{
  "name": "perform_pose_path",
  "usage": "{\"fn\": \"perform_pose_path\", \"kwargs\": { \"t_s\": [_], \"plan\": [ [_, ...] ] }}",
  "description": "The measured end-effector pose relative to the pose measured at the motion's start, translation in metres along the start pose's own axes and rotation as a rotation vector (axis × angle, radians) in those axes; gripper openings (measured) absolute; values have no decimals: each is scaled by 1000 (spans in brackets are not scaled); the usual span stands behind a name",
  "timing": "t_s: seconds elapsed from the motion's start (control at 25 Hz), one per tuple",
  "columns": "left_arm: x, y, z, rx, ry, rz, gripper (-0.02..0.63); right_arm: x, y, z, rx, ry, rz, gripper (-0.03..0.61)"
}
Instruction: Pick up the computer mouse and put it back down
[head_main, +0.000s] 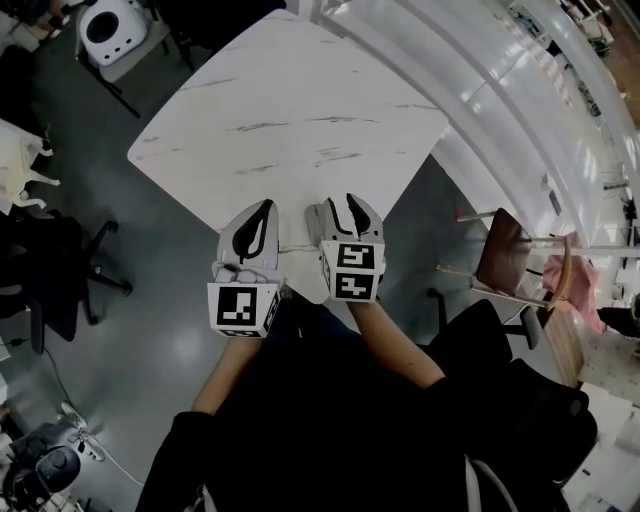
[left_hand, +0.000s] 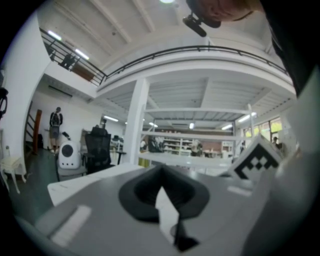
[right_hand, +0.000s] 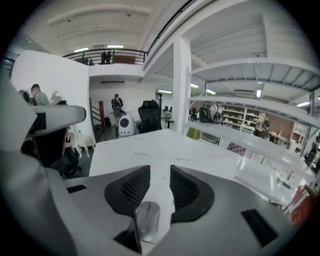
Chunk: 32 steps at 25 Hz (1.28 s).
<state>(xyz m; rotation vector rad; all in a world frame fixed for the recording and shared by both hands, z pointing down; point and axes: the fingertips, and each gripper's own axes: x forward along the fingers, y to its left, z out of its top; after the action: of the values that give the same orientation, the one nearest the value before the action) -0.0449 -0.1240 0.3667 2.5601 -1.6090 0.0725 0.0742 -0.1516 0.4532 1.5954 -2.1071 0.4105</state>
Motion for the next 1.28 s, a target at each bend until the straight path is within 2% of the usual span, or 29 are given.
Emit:
{"fn": "perform_pose_path", "kwargs": {
  "t_s": [0.04, 0.2, 0.36, 0.56, 0.72, 1.28],
  "plan": [
    [-1, -1, 5, 4, -9, -2, 8, -8, -2, 12, -8, -42, -13, 121],
    [-4, -7, 25, 18, -38, -7, 8, -41, -8, 56, -29, -196, -48, 52],
    [-9, -12, 47, 34, -64, -10, 8, -72, -10, 89, -28, -310, -57, 28],
    [-17, -17, 69, 55, -96, 1, 6, -104, -13, 109, -26, -400, -64, 21],
    [-20, -19, 80, 68, -107, 8, 7, -118, -17, 114, -39, -437, -67, 21],
    [-21, -27, 81, 77, -104, 1, 7, -118, -17, 108, -19, -430, -31, 20]
  ]
}}
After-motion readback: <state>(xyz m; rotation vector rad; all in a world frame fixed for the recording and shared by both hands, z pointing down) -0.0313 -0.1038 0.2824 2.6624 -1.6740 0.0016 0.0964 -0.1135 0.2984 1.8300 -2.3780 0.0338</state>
